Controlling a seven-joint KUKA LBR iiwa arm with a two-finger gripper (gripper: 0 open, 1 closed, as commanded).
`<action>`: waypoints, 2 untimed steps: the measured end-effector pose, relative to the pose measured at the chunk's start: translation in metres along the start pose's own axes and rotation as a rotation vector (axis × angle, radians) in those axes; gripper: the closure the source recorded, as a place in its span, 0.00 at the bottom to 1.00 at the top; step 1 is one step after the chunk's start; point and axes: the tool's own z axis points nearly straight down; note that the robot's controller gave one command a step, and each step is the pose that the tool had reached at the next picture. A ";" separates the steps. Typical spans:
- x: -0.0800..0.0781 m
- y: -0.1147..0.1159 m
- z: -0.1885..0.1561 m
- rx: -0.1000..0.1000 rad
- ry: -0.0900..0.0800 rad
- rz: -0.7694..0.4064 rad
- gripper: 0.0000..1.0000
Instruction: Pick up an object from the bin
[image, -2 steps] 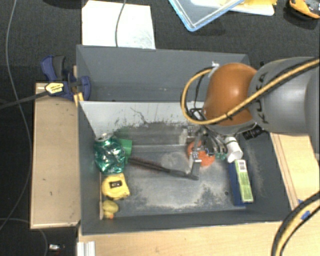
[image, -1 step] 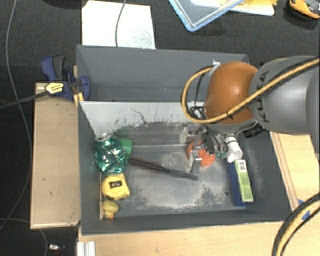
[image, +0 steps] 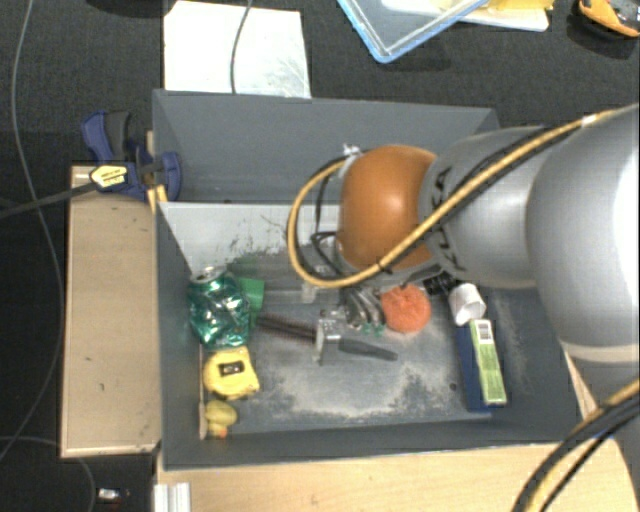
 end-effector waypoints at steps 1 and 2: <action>0.003 0.062 0.006 -0.002 -0.004 0.009 0.00; 0.023 0.020 0.002 -0.001 0.000 0.118 0.00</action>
Offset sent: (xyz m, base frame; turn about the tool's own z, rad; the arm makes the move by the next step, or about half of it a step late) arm -0.0268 0.0138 -0.0013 0.1296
